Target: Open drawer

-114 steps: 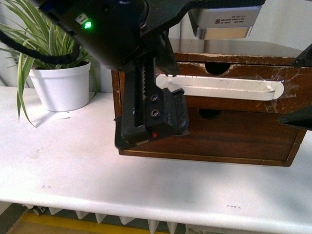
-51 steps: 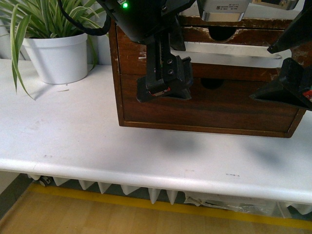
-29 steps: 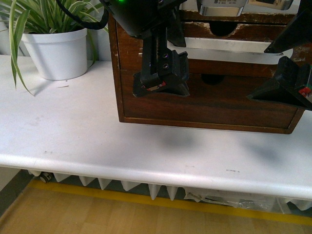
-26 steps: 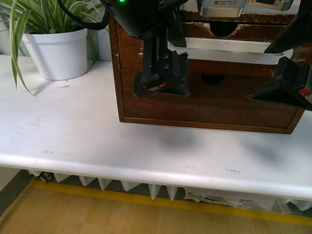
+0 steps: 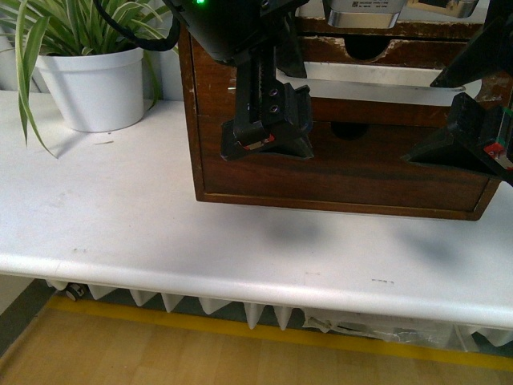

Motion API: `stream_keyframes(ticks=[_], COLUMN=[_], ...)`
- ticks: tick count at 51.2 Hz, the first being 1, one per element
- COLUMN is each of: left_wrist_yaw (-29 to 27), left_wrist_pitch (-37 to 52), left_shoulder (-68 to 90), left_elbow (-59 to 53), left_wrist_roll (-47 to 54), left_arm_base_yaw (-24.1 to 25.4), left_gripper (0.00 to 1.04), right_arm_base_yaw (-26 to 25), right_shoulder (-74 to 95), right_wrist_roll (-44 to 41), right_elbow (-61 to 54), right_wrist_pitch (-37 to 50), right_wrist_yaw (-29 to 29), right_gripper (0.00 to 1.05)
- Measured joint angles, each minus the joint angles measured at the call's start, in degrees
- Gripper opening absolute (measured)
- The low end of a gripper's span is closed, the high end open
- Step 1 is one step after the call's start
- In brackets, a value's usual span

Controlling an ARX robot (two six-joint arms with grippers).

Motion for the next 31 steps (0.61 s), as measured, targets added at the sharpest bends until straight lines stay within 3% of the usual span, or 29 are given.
stream_keyframes(ticks=[18,31], left_wrist_yaw=[3.48,1.03], left_wrist_pitch=[3.21,2.49], left_shoulder=[-0.02,-0.04], left_elbow=[-1.09,-1.11], left_wrist_roll=[-6.14,-5.40], left_arm_base_yaw=[-0.13,-0.50], left_gripper=[0.99,0.99], right_arm_base_yaw=[-0.04,-0.26], right_shoulder=[0.42,0.66], right_wrist_roll=[3.52,2.69], right_elbow=[0.00,-0.04], right_wrist_pitch=[2.45,1.79], right_wrist_yaw=[-0.94,-0.46], right_gripper=[0.96,0.96])
